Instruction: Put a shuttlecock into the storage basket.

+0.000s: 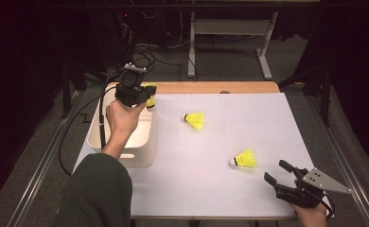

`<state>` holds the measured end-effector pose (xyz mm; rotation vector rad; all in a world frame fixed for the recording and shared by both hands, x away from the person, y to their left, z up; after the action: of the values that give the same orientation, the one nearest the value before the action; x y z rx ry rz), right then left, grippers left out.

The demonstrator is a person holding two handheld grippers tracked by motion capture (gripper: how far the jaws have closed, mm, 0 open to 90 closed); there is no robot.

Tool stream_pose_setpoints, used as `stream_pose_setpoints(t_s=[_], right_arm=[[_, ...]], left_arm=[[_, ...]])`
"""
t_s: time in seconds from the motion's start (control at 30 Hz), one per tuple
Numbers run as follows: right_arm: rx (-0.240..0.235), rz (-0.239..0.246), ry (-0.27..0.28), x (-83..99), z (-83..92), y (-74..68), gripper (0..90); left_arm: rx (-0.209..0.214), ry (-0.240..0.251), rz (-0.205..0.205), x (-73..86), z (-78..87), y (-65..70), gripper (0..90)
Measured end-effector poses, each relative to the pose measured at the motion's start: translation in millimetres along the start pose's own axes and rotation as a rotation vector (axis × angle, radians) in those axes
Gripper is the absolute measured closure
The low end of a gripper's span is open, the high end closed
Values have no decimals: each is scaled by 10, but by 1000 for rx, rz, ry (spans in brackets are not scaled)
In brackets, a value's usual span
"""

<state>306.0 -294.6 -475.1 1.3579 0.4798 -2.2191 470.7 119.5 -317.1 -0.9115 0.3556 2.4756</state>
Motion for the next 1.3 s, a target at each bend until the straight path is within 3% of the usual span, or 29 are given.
stream_pose_setpoints(t_s=[0.77,1.3], right_arm=[[1,3,1,-1,1,-2,261],[6,-3,0,2,3,7,260]], left_arm=[[-14,11,28,152,61,-183,892],[-12,-11,44,234,-74,-278,891]])
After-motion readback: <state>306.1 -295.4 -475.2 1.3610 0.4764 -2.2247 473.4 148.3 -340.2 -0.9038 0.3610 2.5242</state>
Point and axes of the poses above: each handheld gripper's, and its own axes: z roughly backward along the jaws, x roughly out of its underside, y roughly to its right, the point moved 7 cm from there along -z, roughly forward along the jaws, and after that the axes turned 9 degrees about -y, right-handed, at the moved point
